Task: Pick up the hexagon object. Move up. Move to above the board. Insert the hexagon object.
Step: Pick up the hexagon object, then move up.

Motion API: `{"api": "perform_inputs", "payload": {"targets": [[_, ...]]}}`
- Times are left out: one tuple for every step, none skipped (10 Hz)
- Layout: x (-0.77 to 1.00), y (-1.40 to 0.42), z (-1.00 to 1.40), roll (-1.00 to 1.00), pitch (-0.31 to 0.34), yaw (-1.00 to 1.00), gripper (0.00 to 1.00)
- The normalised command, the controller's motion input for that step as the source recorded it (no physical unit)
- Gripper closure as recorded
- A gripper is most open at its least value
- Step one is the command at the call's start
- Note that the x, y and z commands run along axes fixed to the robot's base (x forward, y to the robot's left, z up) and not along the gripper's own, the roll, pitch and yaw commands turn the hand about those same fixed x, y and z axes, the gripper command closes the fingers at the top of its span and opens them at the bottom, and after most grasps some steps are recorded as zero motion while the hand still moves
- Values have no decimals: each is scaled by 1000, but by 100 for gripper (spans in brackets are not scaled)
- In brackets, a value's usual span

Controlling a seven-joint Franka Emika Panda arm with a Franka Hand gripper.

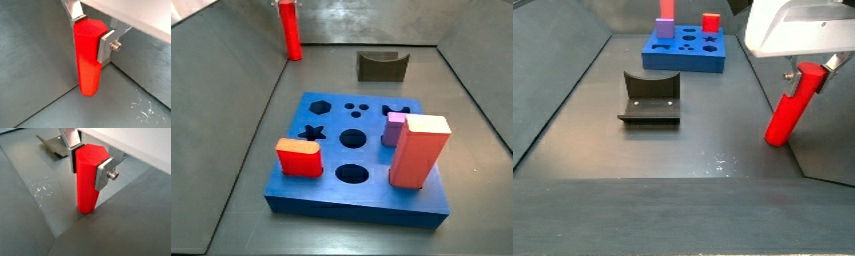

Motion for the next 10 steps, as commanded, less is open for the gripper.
{"api": "perform_inputs", "payload": {"targets": [[0, 0, 0, 0, 0, 0, 100], [0, 0, 0, 0, 0, 0, 100], [0, 0, 0, 0, 0, 0, 100], [0, 0, 0, 0, 0, 0, 100], [0, 0, 0, 0, 0, 0, 100], [0, 0, 0, 0, 0, 0, 100], [0, 0, 0, 0, 0, 0, 100], [0, 0, 833, 0, 0, 0, 100], [-22, -3, 830, -8, 11, 30, 100], [-51, -12, 758, -14, 37, 29, 100]]}}
